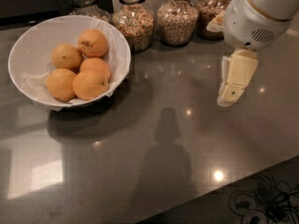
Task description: Pick orange from white bowl
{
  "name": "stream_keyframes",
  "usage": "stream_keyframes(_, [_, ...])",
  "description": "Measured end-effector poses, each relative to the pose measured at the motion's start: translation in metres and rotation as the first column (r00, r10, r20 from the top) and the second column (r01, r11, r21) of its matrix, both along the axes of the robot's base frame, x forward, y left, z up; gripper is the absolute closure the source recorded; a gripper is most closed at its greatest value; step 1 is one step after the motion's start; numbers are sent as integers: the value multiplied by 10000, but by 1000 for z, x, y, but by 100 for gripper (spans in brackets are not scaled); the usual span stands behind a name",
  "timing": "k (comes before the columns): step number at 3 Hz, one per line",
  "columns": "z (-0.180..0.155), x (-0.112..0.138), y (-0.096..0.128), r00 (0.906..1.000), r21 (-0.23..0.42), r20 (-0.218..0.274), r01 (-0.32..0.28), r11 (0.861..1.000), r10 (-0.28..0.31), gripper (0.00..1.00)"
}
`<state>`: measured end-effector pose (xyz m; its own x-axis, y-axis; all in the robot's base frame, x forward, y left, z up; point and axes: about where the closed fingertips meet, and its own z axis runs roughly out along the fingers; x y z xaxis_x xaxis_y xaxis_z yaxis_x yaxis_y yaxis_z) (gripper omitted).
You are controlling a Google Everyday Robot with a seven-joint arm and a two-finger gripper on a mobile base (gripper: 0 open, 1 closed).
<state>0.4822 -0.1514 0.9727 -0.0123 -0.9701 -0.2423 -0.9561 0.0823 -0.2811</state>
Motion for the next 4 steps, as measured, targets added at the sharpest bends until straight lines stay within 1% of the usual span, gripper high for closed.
stream_keyframes(1, [0, 39, 46, 9905, 266, 509, -1291, 9913, 1277, 0])
stream_keyframes(2, [5, 62, 82, 9672, 561, 1115, -2352, 9703, 2280, 0])
stream_keyframes(3, [24, 80, 115, 9310, 547, 1875, -3282, 9430, 3131, 0])
stream_keyframes(4, [42, 88, 136, 8941, 445, 2529, -3924, 9187, 3696, 0])
